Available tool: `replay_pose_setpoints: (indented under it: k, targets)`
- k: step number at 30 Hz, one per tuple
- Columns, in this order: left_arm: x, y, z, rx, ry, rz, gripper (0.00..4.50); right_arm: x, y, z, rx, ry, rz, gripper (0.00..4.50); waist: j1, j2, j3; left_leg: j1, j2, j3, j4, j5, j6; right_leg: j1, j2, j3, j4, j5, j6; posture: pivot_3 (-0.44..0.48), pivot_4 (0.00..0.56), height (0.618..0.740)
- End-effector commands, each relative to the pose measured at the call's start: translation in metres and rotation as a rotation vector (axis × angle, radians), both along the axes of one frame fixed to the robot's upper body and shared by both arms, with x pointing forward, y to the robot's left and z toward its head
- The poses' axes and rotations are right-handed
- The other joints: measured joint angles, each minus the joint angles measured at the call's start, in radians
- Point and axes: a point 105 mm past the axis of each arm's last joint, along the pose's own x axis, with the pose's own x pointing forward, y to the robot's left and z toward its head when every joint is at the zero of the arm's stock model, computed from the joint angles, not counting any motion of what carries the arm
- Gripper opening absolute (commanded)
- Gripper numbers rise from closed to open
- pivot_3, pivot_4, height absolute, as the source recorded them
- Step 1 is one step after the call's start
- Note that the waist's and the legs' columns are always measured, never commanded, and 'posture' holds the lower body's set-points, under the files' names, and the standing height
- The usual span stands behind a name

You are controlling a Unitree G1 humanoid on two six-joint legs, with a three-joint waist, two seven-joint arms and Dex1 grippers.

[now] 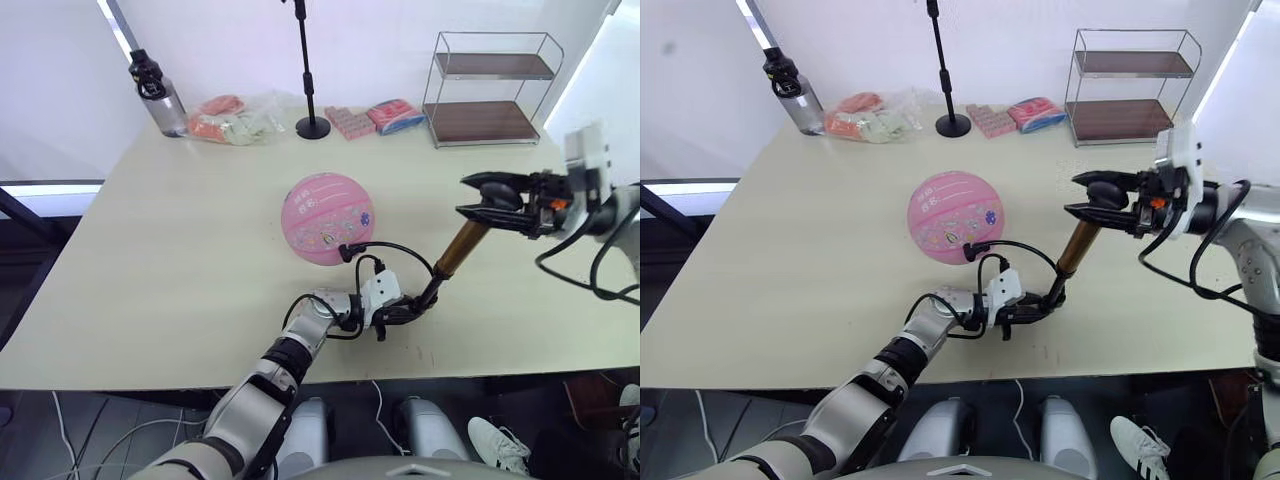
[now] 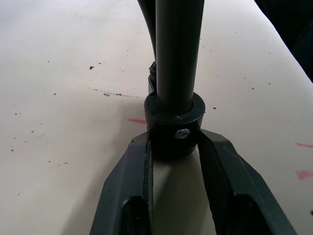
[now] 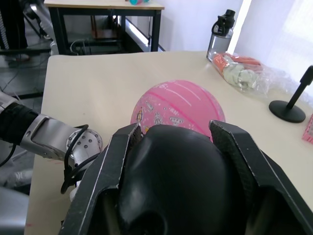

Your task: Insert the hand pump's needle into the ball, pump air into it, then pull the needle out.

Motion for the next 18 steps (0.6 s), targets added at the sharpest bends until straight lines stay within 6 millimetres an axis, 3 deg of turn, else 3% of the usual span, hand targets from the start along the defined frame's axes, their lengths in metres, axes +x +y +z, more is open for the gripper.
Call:
replay_pose_setpoints:
  k: [1,9,14,18]
  targets:
    - [-0.025,0.038,-0.063,0.211,0.205,0.061,0.93,0.002,0.007,-0.041,-0.017,0.108,-0.014,1.74,0.000,0.000,-0.001,0.000,0.000,0.000,0.000,0.000,0.000,0.000,0.000,0.000,0.000,0.000,-0.001,0.000,0.150,0.740]
    - [-0.025,0.039,-0.062,0.216,0.198,0.058,0.93,-0.005,0.006,-0.108,-0.128,0.167,-0.036,1.74,0.000,-0.002,-0.006,0.000,0.000,0.000,0.000,0.000,0.000,0.000,0.003,0.000,0.000,0.001,-0.002,0.000,0.150,0.740]
    - [-0.025,0.039,-0.062,0.218,0.198,0.054,0.93,-0.001,0.004,-0.104,-0.088,0.147,-0.062,1.74,0.001,-0.002,-0.006,0.000,0.000,0.000,0.000,0.000,0.000,0.000,0.003,0.000,0.000,0.001,-0.002,0.000,0.150,0.740]
    - [-0.024,0.041,-0.062,0.220,0.198,0.054,0.93,0.005,0.000,-0.066,-0.049,0.061,-0.066,1.74,0.001,-0.001,-0.006,0.000,-0.001,0.000,0.000,0.000,0.000,0.000,0.003,0.000,0.000,0.002,-0.003,0.000,0.150,0.740]
